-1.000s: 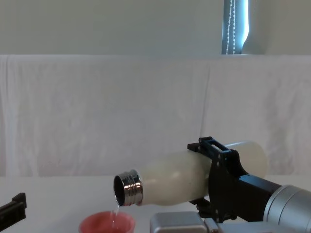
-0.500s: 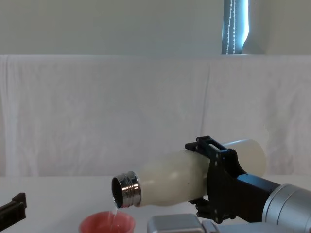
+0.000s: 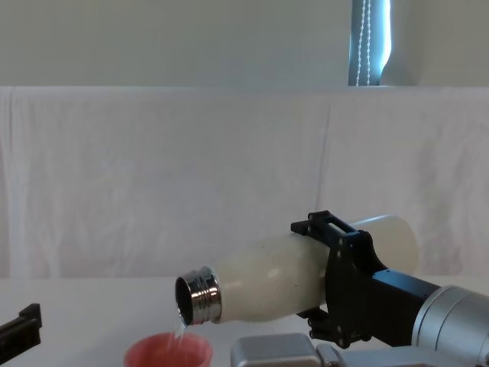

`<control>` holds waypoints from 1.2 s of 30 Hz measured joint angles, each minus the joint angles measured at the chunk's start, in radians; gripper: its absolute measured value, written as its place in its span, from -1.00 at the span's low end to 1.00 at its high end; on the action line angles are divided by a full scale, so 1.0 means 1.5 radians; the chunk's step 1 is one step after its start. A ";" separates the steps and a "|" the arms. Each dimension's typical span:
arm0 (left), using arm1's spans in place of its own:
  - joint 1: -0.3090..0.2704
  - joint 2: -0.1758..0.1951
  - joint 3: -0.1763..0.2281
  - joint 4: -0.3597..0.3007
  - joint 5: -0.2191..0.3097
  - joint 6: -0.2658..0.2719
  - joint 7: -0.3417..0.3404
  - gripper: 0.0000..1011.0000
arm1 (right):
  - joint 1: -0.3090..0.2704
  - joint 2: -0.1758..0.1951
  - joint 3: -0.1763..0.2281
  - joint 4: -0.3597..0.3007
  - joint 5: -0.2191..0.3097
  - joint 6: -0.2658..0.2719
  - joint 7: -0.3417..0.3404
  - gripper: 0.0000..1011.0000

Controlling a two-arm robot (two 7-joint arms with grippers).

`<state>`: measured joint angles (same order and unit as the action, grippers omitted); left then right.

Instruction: Grasp the thermos with one hand and pour water into the cup lid.

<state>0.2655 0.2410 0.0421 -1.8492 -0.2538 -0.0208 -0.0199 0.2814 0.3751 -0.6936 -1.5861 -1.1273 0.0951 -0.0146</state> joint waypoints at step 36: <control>0.000 0.000 0.000 0.000 0.000 0.000 0.000 0.98 | -0.014 -0.020 0.018 0.005 0.021 0.016 -0.006 0.90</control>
<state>0.2655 0.2410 0.0422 -1.8492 -0.2539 -0.0208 -0.0199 0.2610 0.3451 -0.6661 -1.5781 -1.0960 0.1189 -0.0233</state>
